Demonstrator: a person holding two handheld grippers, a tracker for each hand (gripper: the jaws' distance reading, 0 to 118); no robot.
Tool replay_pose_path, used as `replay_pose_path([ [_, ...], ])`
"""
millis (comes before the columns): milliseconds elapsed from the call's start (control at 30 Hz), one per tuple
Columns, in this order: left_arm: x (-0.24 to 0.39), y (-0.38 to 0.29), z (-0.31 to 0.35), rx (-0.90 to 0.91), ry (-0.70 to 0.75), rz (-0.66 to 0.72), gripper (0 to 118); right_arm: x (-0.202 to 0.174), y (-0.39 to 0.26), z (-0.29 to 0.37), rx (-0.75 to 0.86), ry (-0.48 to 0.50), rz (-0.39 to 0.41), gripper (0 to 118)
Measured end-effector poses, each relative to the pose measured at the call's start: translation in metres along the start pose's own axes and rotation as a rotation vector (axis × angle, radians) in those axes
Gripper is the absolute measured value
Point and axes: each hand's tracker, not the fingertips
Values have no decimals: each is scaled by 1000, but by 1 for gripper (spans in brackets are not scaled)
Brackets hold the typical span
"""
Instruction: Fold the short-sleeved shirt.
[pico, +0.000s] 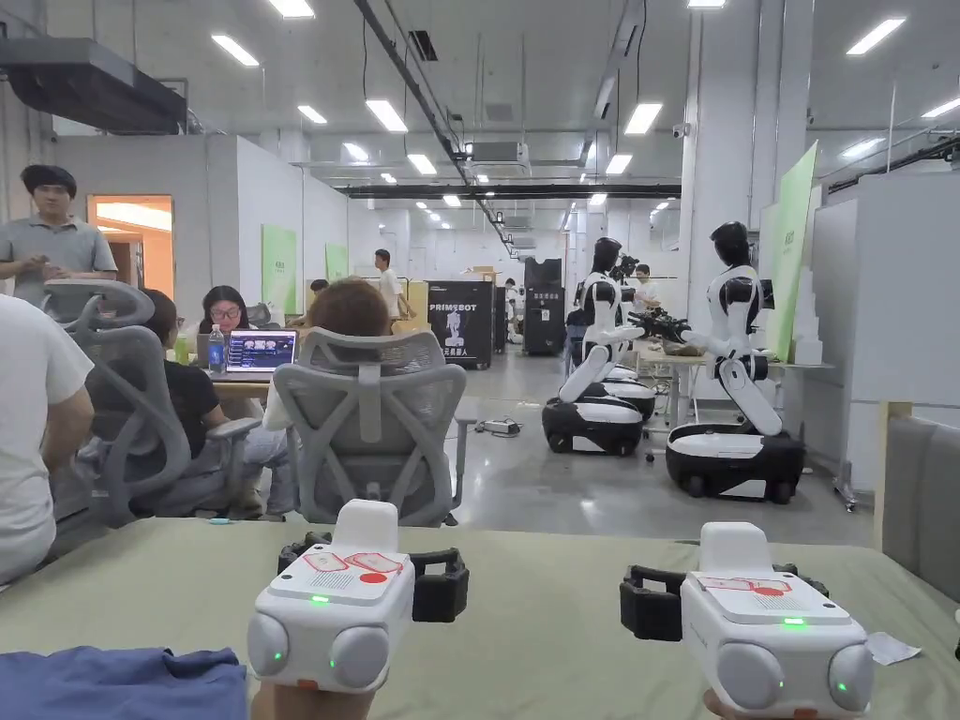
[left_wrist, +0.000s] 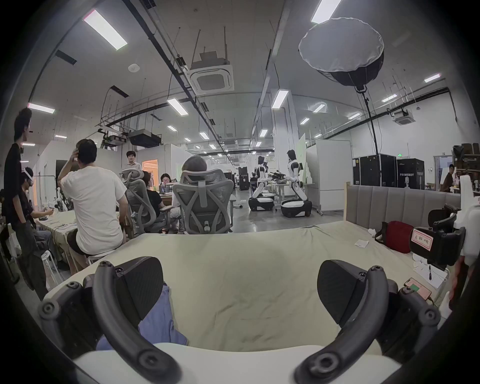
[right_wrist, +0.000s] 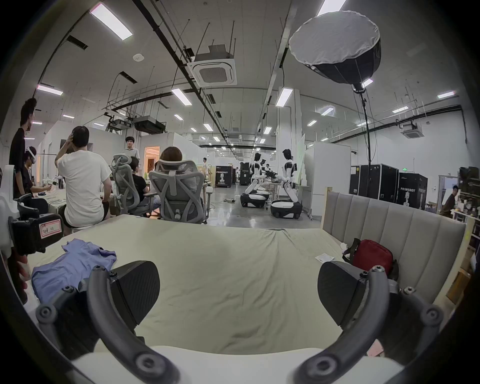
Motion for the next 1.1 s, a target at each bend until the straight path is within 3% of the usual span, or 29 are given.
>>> replay_pose_path([
  [367, 3, 3, -2, 10, 16, 10, 118, 1, 1, 1, 0, 10, -14, 118],
  [700, 4, 1, -5, -12, 39, 30, 118, -7, -2, -5, -8, -80, 38, 118],
  [900, 5, -1, -5, -1, 31, 9, 118, -2, 0, -2, -21, -22, 35, 118],
  [1100, 11, -1, -1, 14, 6, -18, 118, -2, 2, 0, -25, -36, 28, 118],
])
